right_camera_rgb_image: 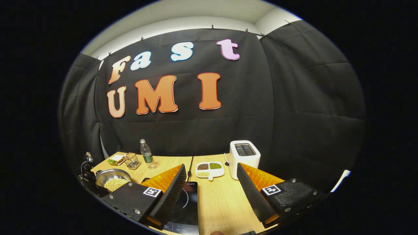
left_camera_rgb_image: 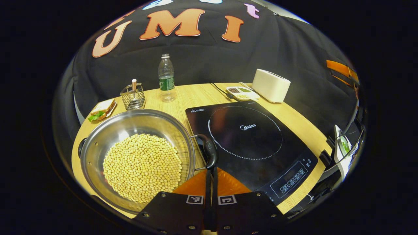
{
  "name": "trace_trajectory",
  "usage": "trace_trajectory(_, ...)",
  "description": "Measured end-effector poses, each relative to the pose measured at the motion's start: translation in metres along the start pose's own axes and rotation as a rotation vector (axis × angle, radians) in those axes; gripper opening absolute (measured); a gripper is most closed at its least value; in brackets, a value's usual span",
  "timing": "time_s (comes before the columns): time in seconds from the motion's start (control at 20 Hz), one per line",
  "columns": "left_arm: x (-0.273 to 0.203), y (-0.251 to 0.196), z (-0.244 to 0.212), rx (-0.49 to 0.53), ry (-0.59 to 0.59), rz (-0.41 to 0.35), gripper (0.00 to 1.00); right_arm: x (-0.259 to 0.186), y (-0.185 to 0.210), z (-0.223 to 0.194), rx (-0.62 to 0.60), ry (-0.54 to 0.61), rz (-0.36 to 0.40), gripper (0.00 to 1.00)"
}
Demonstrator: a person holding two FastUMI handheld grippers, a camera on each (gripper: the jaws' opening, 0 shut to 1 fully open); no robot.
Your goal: First push the handle of the pot to place it horizontally, then grasp the pot with both hands and set it on the induction cooktop.
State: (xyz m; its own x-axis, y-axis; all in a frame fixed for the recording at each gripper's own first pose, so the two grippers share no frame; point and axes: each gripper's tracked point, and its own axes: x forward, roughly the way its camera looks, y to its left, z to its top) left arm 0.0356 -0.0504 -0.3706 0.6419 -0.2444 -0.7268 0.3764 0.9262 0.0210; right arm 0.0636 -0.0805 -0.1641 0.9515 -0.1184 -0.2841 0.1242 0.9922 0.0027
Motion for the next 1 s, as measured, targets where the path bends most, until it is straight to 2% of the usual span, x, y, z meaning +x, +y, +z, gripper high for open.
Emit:
trace_trajectory(0.2, -0.006, 0.003, 0.017, 0.032, -0.057, 0.015, 0.02, -0.002, 0.003, 0.004, 0.003, -0.009, -0.009, 0.96)
trace_trajectory(0.45, -0.037, 0.015, 0.041, 0.040, -0.167, 0.013, 0.02, -0.008, 0.022, 0.005, 0.010, -0.019, 0.000, 0.96)
trace_trajectory(0.55, -0.055, 0.031, 0.049, 0.038, -0.212, 0.035, 0.02, -0.010, 0.033, 0.003, 0.008, -0.018, 0.005, 0.96)
trace_trajectory(0.6, -0.064, 0.041, 0.052, 0.029, -0.233, 0.046, 0.05, -0.011, 0.038, 0.002, 0.008, -0.020, 0.003, 0.96)
trace_trajectory(0.65, -0.071, 0.051, 0.053, 0.019, -0.249, 0.057, 0.02, -0.012, 0.042, 0.001, 0.010, -0.022, 0.001, 0.96)
trace_trajectory(0.8, -0.099, 0.091, 0.057, 0.004, -0.314, 0.113, 0.02, -0.018, 0.065, -0.008, 0.031, -0.017, 0.010, 0.96)
trace_trajectory(0.85, -0.108, 0.105, 0.057, -0.002, -0.337, 0.132, 0.01, -0.019, 0.075, -0.011, 0.043, -0.019, 0.019, 1.00)
trace_trajectory(0.9, -0.116, 0.118, 0.057, -0.012, -0.355, 0.151, 0.02, -0.019, 0.086, -0.017, 0.054, -0.013, 0.030, 0.96)
trace_trajectory(1.0, -0.129, 0.145, 0.053, -0.032, -0.381, 0.192, 0.02, -0.020, 0.109, -0.031, 0.074, 0.009, 0.055, 0.96)
